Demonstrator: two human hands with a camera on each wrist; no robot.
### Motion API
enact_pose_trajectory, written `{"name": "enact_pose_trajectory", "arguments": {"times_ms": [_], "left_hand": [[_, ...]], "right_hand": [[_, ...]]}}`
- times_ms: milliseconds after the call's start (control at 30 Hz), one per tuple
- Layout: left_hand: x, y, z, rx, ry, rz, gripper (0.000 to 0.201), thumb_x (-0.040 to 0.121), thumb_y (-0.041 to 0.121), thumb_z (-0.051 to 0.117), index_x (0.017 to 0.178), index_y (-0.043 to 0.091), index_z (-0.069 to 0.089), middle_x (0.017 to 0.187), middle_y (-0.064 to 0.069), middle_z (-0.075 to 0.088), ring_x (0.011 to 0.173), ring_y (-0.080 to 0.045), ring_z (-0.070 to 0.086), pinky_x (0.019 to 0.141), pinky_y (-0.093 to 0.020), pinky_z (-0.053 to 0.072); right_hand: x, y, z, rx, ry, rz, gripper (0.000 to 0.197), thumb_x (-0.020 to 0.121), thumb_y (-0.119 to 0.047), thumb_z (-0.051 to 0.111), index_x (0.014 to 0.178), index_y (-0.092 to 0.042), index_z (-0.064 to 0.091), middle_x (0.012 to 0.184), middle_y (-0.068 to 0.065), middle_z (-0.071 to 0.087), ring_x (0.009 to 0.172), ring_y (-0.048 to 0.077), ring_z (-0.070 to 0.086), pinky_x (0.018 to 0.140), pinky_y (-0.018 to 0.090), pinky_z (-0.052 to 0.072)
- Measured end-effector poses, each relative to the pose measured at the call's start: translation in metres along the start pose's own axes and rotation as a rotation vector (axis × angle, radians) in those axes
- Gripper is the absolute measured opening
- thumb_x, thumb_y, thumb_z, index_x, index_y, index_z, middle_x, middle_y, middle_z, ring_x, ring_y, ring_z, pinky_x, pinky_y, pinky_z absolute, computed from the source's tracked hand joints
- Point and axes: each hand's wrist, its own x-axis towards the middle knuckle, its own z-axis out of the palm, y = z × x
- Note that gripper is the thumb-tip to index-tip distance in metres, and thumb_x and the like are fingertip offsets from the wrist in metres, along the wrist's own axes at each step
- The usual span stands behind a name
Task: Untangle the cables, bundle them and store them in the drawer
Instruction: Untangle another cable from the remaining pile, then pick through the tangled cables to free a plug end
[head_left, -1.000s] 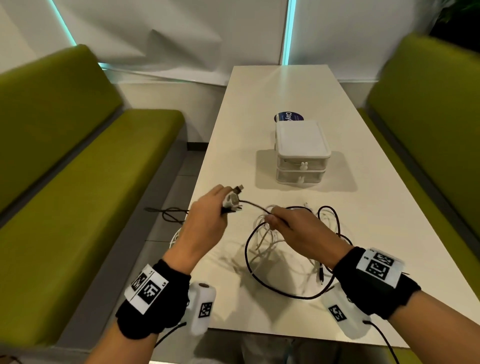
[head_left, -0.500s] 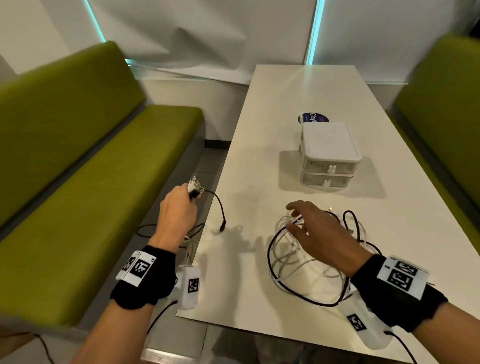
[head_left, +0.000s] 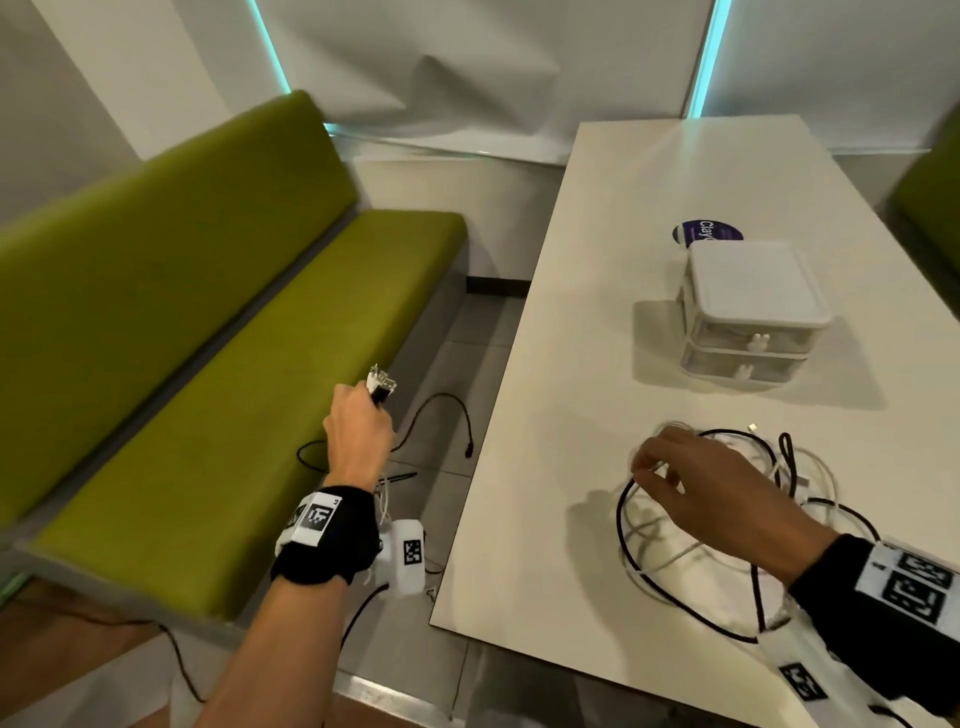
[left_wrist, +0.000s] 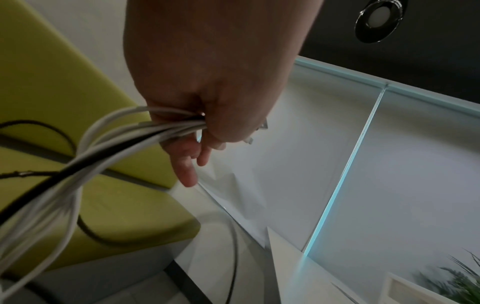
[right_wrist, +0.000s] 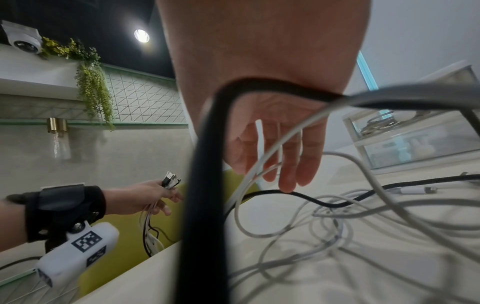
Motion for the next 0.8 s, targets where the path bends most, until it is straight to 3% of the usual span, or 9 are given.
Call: {"name": "enact_pose_trajectory", "arguments": {"times_ms": [100, 167, 300, 400, 500, 633, 800], "left_hand": [[-0.002, -0.002, 0.003, -0.057, -0.016, -0.001, 0.022, 0.091, 0.002, 0.057, 0.079, 0.016, 0.045, 0.098, -0.011, 0.062, 0.081, -0.030, 0.068, 0.079, -0.046, 0.054], [-0.004, 0.002, 0.003, -0.094, -0.044, 0.019, 0.019, 0.091, 0.002, 0.054, 0.079, 0.016, 0.050, 0.093, -0.009, 0.066, 0.080, -0.029, 0.068, 0.078, -0.049, 0.054], [-0.023, 0.030, 0.000, -0.272, -0.120, 0.086, 0.025, 0.094, 0.004, 0.043, 0.098, 0.017, 0.064, 0.088, -0.002, 0.067, 0.067, -0.024, 0.065, 0.065, -0.038, 0.055], [-0.040, 0.058, 0.001, -0.347, -0.194, 0.141, 0.028, 0.096, 0.010, 0.041, 0.095, 0.023, 0.066, 0.078, -0.003, 0.065, 0.060, -0.020, 0.055, 0.053, -0.033, 0.043], [-0.058, 0.091, 0.005, -0.487, -0.260, 0.189, 0.024, 0.100, 0.018, 0.046, 0.094, 0.021, 0.069, 0.068, 0.001, 0.055, 0.053, -0.015, 0.040, 0.047, -0.027, 0.031], [-0.084, 0.127, 0.005, -0.684, -0.334, 0.309, 0.030, 0.098, 0.009, 0.043, 0.088, 0.021, 0.069, 0.057, 0.006, 0.039, 0.049, -0.012, 0.024, 0.045, -0.025, 0.021], [-0.116, 0.167, 0.019, -0.811, -0.483, 0.423, 0.032, 0.101, 0.014, 0.042, 0.086, 0.023, 0.069, 0.055, 0.010, 0.032, 0.050, -0.014, 0.020, 0.045, -0.025, 0.016]], "right_hand": [[-0.002, 0.000, -0.001, -0.011, -0.004, 0.004, 0.009, 0.094, -0.027, 0.056, 0.087, -0.031, 0.060, 0.089, -0.014, 0.055, 0.077, 0.006, 0.058, 0.074, 0.030, 0.048], [-0.003, 0.001, -0.001, -0.014, 0.017, 0.007, 0.008, 0.094, -0.027, 0.056, 0.088, -0.030, 0.061, 0.090, -0.013, 0.055, 0.076, 0.006, 0.057, 0.071, 0.028, 0.046], [-0.007, 0.004, -0.007, 0.035, 0.103, -0.008, 0.008, 0.093, -0.024, 0.060, 0.088, -0.026, 0.064, 0.090, -0.011, 0.056, 0.069, 0.000, 0.055, 0.066, 0.026, 0.041], [-0.011, 0.011, -0.017, 0.050, 0.156, -0.011, 0.007, 0.092, -0.024, 0.061, 0.087, -0.025, 0.065, 0.087, -0.011, 0.055, 0.068, 0.000, 0.055, 0.065, 0.024, 0.037], [-0.018, 0.022, -0.034, 0.046, 0.196, 0.032, 0.007, 0.092, -0.024, 0.061, 0.087, -0.025, 0.066, 0.083, -0.014, 0.052, 0.068, 0.005, 0.057, 0.064, 0.024, 0.034], [-0.034, 0.045, -0.061, 0.039, 0.270, 0.094, 0.007, 0.092, -0.022, 0.061, 0.086, -0.023, 0.066, 0.083, -0.012, 0.053, 0.068, 0.008, 0.059, 0.066, 0.025, 0.036], [-0.065, 0.075, -0.082, 0.028, 0.281, 0.215, 0.009, 0.093, -0.023, 0.059, 0.087, -0.025, 0.065, 0.085, -0.013, 0.061, 0.070, 0.004, 0.059, 0.067, 0.027, 0.042]]}}
